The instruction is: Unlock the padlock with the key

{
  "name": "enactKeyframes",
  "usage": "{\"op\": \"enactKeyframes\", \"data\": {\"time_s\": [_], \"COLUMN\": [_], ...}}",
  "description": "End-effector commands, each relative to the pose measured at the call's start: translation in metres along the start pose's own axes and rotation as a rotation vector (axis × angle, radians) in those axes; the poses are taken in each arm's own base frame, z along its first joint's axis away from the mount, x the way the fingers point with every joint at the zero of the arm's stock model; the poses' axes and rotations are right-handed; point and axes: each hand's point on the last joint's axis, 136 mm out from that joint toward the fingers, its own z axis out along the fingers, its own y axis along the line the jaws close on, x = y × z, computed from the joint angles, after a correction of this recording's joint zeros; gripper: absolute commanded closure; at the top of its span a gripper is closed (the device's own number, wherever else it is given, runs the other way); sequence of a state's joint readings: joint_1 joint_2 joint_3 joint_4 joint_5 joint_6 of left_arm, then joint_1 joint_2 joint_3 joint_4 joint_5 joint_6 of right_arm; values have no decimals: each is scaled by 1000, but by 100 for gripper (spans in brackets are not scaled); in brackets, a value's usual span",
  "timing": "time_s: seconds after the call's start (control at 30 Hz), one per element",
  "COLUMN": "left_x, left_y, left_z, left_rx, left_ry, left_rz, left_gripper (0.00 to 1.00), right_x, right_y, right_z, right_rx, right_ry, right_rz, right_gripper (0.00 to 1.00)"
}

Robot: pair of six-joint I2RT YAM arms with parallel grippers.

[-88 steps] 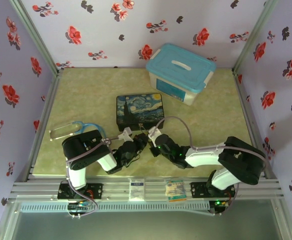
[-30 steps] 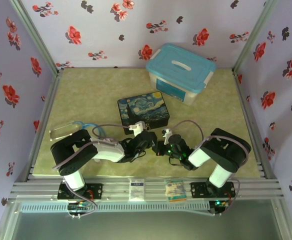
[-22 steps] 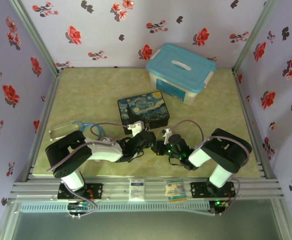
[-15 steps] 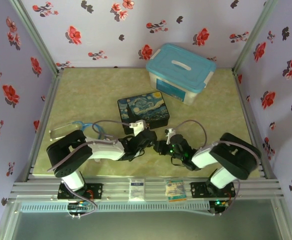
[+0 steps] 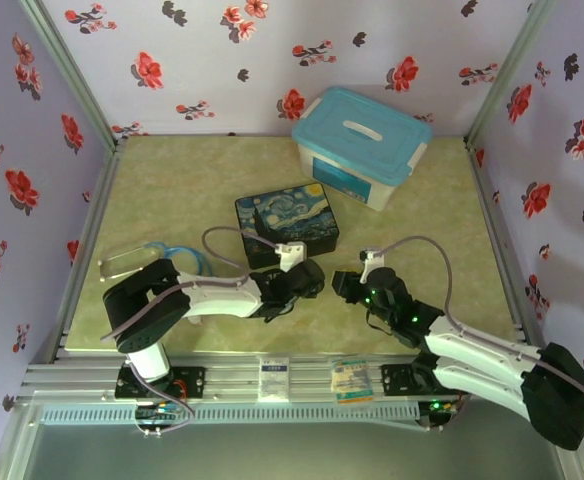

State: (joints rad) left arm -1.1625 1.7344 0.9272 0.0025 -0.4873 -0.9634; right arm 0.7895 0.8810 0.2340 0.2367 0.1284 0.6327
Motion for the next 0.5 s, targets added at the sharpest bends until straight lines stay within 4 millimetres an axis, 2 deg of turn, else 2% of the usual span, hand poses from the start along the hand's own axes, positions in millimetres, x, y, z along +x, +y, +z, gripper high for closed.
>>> {"op": "enactKeyframes", "data": {"time_s": [0.0, 0.1, 0.2, 0.4, 0.47], "left_x": [-9, -5, -2, -7, -4], "left_y": [8, 7, 15, 22, 23], "left_z": [-16, -12, -8, -12, -7], "left_rx": [-116, -100, -143, -201, -209], "left_ry": [-9, -1, 3, -25, -11], "left_rz": [162, 172, 194, 250, 265], "left_gripper": [50, 50, 50, 49, 48], "right_x": [1, -1, 0, 0, 1], "right_y": [-11, -10, -11, -6, -5], "right_z": [-3, -3, -3, -2, -1], "right_rx": [50, 44, 45, 19, 11], "right_ry": [17, 14, 19, 27, 29], "right_rz": [-32, -34, -33, -25, -23], "right_gripper": [64, 63, 63, 63, 62]}}
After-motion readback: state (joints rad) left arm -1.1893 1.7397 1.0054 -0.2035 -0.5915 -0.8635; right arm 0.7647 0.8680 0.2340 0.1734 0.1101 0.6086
